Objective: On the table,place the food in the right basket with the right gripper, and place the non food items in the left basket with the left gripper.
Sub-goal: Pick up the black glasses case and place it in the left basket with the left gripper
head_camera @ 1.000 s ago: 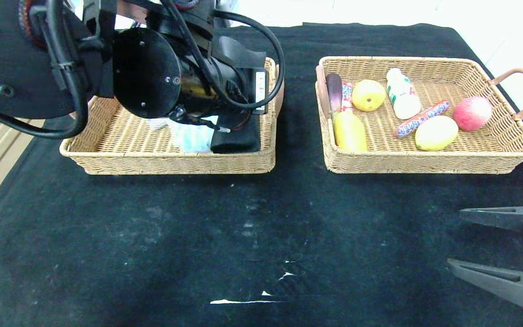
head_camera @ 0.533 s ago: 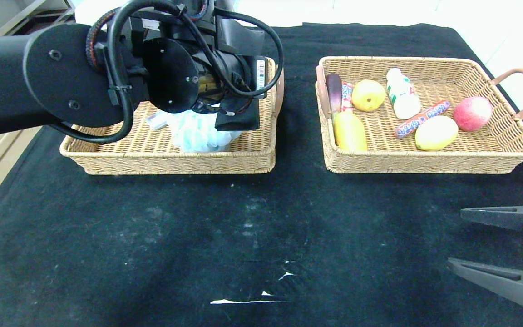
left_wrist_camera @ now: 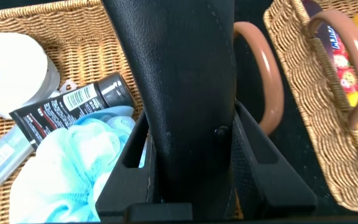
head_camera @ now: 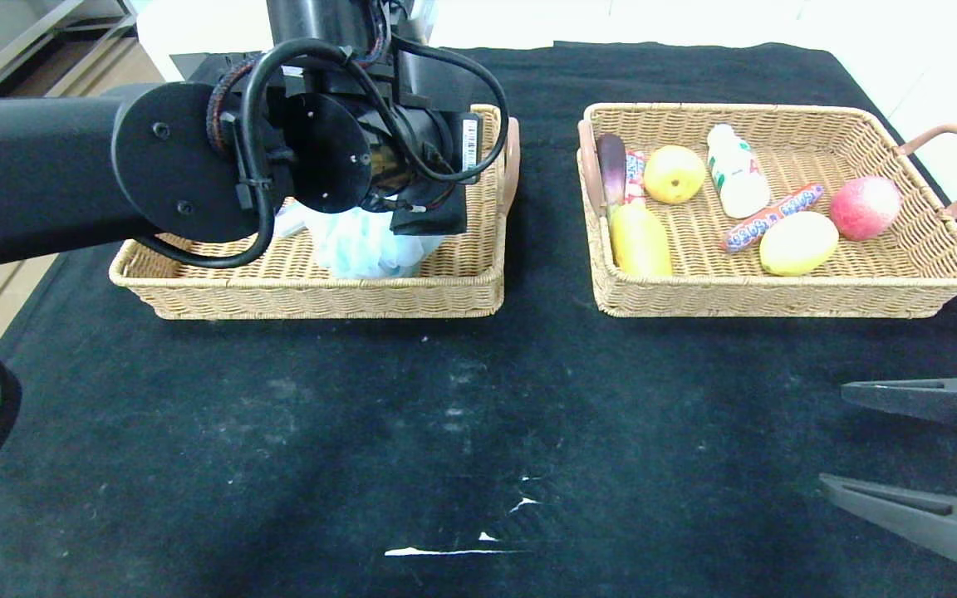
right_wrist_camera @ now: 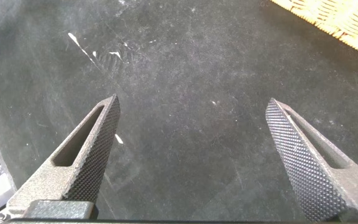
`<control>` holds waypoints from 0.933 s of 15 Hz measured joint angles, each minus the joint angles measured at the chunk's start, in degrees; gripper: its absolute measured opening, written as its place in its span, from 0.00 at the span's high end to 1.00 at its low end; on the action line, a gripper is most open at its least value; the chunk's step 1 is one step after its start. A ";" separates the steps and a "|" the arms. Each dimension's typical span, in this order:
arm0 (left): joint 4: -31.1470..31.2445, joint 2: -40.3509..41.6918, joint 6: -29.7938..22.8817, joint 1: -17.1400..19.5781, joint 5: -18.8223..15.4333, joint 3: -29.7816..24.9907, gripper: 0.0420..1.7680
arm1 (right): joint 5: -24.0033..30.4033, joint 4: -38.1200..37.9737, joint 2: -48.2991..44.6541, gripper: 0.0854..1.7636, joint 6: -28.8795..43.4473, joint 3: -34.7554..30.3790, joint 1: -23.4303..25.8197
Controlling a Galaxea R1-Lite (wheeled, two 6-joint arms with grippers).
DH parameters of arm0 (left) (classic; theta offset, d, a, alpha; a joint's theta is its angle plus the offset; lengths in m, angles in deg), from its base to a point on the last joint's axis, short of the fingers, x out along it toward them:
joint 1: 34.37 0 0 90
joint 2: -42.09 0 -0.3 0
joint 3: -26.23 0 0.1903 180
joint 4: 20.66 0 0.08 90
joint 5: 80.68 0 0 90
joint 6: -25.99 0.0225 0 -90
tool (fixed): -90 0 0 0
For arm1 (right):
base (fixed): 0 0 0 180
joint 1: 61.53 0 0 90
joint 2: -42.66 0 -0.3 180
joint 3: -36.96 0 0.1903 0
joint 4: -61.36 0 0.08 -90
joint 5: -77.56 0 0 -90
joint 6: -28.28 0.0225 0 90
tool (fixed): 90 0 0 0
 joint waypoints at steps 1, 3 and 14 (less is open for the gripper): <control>-0.11 -0.34 0.04 0.45 -0.41 0.27 0.62 | -0.02 0.00 0.00 0.03 0.00 0.00 -0.09; -0.22 -0.94 0.04 1.28 -0.57 0.49 0.62 | 0.00 0.00 0.07 0.03 0.00 0.00 -0.12; 0.66 -1.91 -0.11 2.46 -0.24 0.13 0.37 | 0.00 0.00 0.07 0.03 -0.07 -0.13 -0.33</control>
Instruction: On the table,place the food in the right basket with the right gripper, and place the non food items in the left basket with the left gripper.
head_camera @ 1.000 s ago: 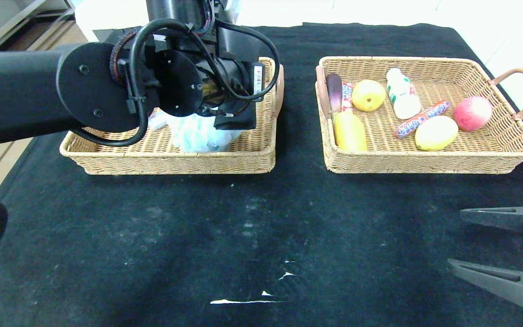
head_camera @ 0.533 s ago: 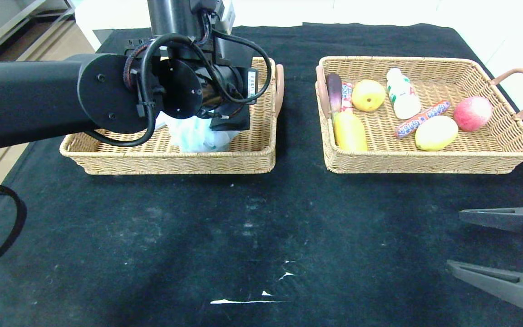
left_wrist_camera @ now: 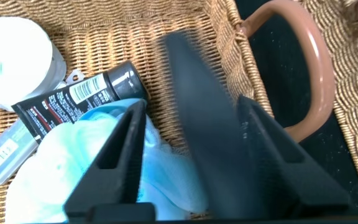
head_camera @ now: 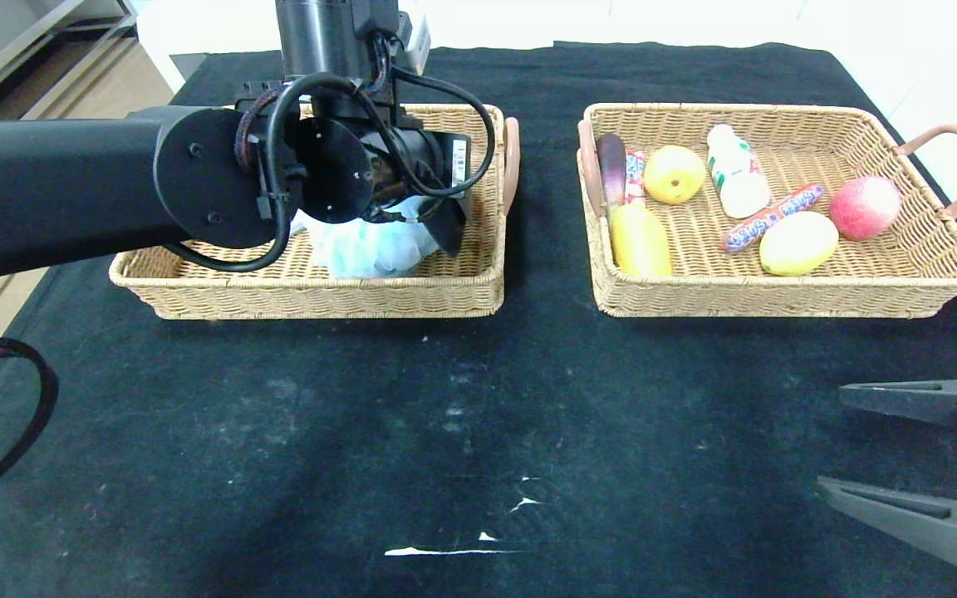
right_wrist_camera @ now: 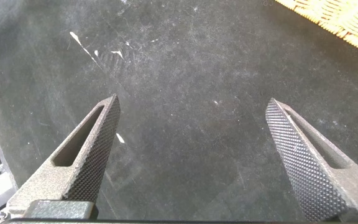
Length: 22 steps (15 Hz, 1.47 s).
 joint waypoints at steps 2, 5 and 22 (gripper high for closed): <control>0.05 0.04 -0.09 0.02 0.16 -0.33 0.29 | -0.02 -0.02 0.00 0.03 -0.04 0.00 0.00; 0.22 0.37 -0.09 0.02 0.20 -0.50 0.21 | 0.00 0.02 0.00 0.03 -0.04 -0.05 -0.06; 2.91 13.73 0.13 -4.13 -1.22 -16.31 0.05 | 0.02 0.00 -0.93 0.03 -0.04 -0.28 -0.17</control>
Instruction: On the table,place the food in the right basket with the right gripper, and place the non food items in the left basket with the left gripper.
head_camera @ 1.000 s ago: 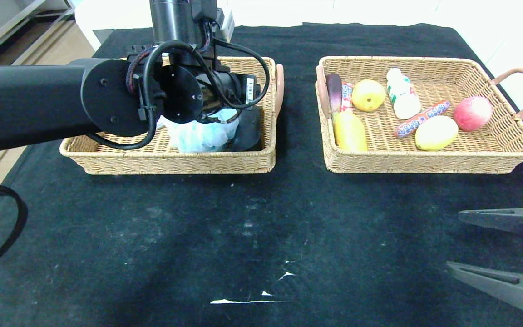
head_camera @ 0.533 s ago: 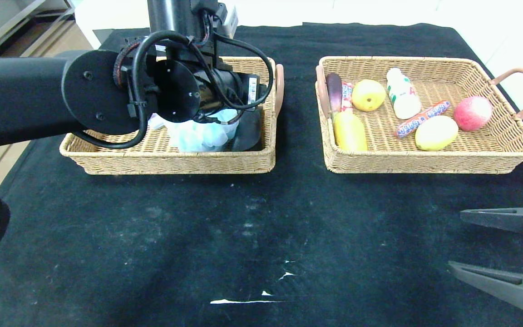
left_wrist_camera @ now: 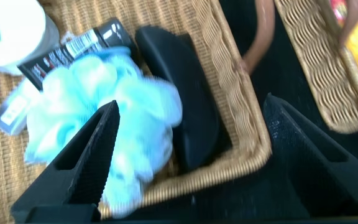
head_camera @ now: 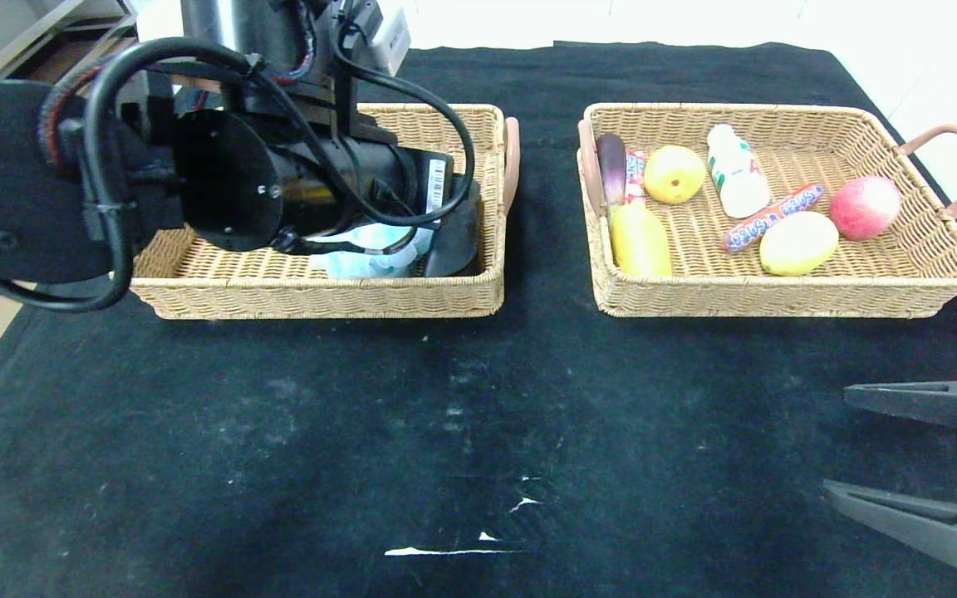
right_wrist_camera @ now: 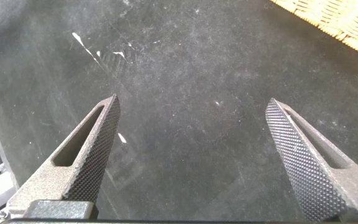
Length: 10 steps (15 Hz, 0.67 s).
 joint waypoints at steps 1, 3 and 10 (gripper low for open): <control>-0.09 2.24 0.04 -0.28 -1.07 -3.15 0.05 | 0.01 0.00 -0.06 0.03 -0.02 -0.05 -0.13; -0.30 7.30 0.00 -1.16 -2.51 -10.40 0.05 | 0.01 0.00 -0.13 0.03 0.01 -0.13 -0.33; -4.38 24.37 2.05 -3.07 -9.20 -35.58 0.04 | 0.06 0.00 0.16 0.03 0.00 -0.33 -0.77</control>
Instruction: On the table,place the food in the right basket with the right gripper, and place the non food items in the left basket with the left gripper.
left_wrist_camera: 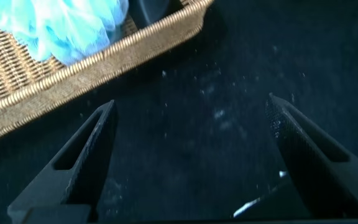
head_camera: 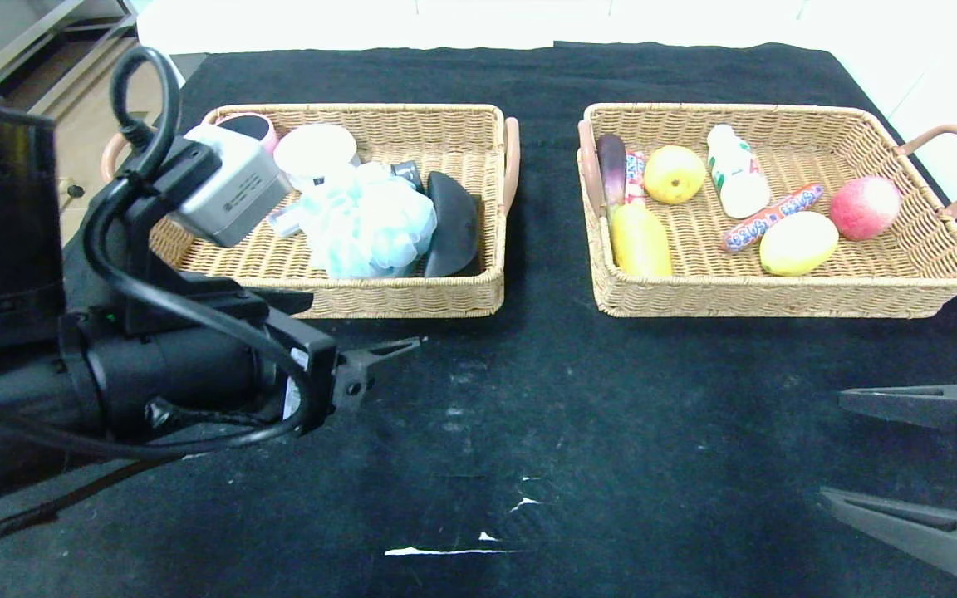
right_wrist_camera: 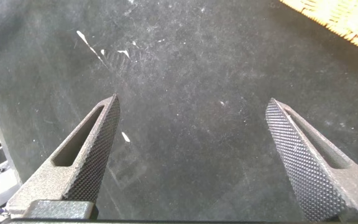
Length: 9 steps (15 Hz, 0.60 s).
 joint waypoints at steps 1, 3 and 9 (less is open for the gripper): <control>-2.45 1.66 0.79 -0.05 -0.41 -2.84 0.04 | -0.05 0.00 0.02 0.03 -0.05 -0.07 -0.15; -6.61 4.52 2.69 -0.07 -0.88 -7.84 0.04 | -0.09 0.00 0.15 0.03 -0.33 -0.24 -0.37; -7.47 11.64 4.08 6.51 -1.21 -11.40 0.04 | -0.22 -0.50 -4.13 0.03 0.00 1.38 2.06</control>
